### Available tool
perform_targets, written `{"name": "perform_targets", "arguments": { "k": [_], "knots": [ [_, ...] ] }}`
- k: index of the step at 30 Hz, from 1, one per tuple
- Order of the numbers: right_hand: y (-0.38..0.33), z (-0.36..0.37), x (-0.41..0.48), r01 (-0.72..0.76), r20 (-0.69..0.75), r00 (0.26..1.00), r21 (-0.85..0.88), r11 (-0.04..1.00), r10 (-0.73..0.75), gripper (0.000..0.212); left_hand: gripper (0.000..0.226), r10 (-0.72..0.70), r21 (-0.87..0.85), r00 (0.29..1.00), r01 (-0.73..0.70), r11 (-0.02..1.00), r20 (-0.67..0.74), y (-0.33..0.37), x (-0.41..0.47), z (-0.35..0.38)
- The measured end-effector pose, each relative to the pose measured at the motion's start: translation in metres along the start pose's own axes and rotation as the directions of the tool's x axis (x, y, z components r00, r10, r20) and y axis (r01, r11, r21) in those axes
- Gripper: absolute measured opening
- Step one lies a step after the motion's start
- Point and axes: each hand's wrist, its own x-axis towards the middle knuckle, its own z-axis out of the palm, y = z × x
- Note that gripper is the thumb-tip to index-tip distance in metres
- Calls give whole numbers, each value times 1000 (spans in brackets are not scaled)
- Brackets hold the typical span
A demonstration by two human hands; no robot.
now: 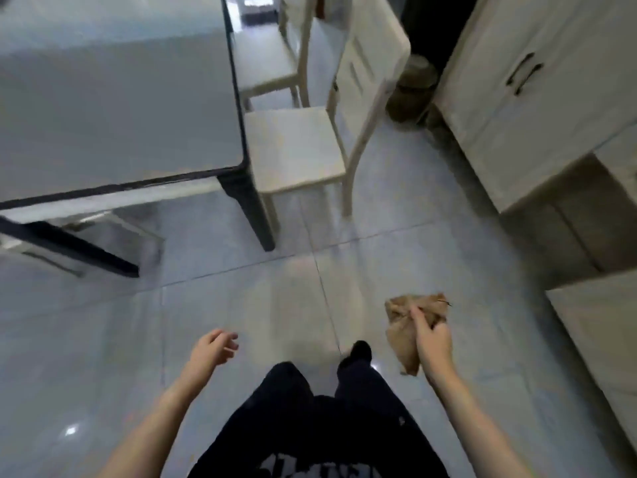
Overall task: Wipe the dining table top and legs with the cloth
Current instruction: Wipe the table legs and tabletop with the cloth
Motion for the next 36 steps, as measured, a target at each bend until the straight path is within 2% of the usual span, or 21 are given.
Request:
{"name": "perform_targets", "arguments": {
  "k": [4,8,11,13,16,19,23,25,30,34,36],
  "knots": [
    [-45,23,53,8,224,975,-22,1000,-3,5,22,-101,-151,990,85,985,-99,-16,-34,28],
    [-69,79,89,-170,420,901,112,979,109,16,24,-179,-244,979,151,958,-98,-19,-33,49],
    [-78,134,101,-346,514,838,246,905,181,28,26,-156,-242,985,133,961,-78,-9,-7,50],
    [-79,169,106,-386,559,810,281,879,176,32,25,-127,-237,989,107,966,-72,4,20,43],
    [-71,219,114,-384,565,809,295,875,164,31,25,-50,-223,997,35,974,-65,27,69,19],
    [-56,269,131,-300,538,835,277,913,111,31,20,73,-210,995,-86,974,-69,51,129,-10],
    [-26,341,172,-55,482,874,221,974,-60,27,15,193,-272,976,-215,938,-105,76,225,-32],
    [-10,379,195,59,486,860,209,976,-156,29,16,222,-325,967,-250,912,-122,78,275,-34],
    [48,462,258,306,593,698,258,916,-401,33,20,336,-377,913,-402,834,-231,76,411,-23],
    [90,510,298,468,588,587,315,825,-557,29,33,476,-451,838,-545,707,-267,76,501,-10],
    [109,528,313,557,549,536,340,758,-641,26,33,595,-426,774,-624,655,-219,84,542,-2]
  ]
}}
